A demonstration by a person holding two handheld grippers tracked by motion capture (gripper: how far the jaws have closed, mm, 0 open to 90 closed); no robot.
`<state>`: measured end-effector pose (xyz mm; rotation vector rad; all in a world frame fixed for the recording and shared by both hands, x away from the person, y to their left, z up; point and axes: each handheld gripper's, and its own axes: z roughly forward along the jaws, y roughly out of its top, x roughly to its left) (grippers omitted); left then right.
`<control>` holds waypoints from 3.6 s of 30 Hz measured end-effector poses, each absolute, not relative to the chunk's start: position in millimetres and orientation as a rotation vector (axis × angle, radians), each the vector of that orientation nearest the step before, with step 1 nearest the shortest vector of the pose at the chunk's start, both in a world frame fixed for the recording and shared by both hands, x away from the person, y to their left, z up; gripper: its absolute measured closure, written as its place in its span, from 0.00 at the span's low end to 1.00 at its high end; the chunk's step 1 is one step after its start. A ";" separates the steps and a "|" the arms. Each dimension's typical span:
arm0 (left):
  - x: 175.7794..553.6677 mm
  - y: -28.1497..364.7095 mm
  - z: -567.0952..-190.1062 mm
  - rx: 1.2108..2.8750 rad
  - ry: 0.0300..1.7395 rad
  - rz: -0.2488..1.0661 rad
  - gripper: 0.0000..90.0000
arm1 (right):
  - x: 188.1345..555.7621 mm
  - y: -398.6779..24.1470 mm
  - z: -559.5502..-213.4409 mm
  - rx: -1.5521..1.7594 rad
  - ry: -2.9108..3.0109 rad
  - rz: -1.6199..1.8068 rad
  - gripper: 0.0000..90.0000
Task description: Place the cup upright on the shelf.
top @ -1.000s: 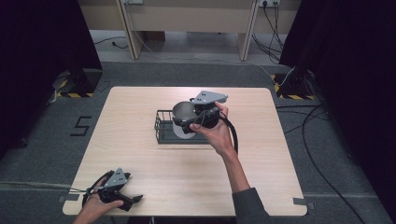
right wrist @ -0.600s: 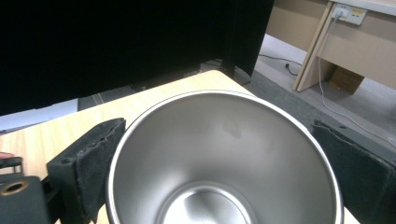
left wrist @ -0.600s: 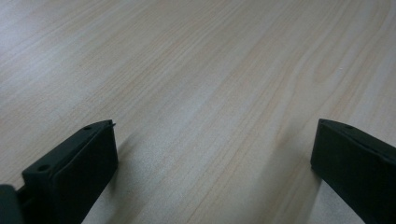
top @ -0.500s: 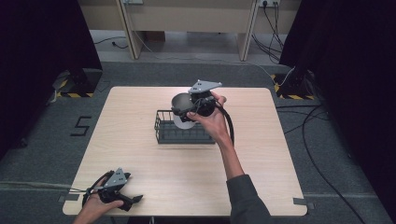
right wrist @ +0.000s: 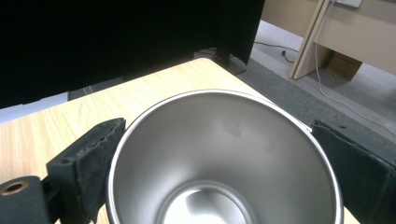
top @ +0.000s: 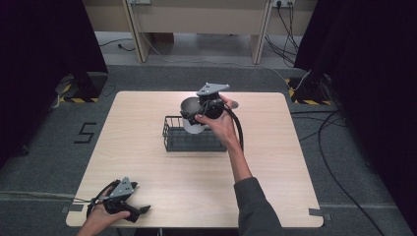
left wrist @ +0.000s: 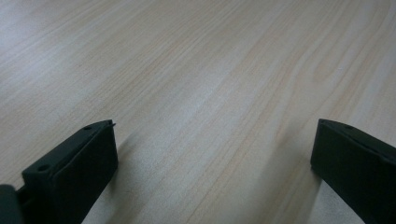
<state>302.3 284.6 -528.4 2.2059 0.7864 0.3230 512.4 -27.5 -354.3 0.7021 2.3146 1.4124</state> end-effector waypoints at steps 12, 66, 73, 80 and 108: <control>302.3 284.6 -528.4 2.206 0.786 0.322 0.00 | 524.5 -23.0 -366.7 0.718 2.337 1.386 0.07; 302.1 284.4 -528.5 2.204 0.787 0.321 0.00 | 531.1 -20.2 -406.6 0.783 2.427 1.266 0.07; 302.1 284.4 -528.5 2.204 0.787 0.322 0.00 | 529.2 -18.5 -405.6 0.754 2.426 1.226 0.06; 302.1 284.4 -528.5 2.204 0.787 0.321 0.00 | 527.9 -17.1 -404.4 0.729 2.417 1.208 0.06; 302.2 284.4 -528.6 2.204 0.786 0.324 0.00 | 507.1 -45.2 -376.2 0.691 2.312 1.319 0.17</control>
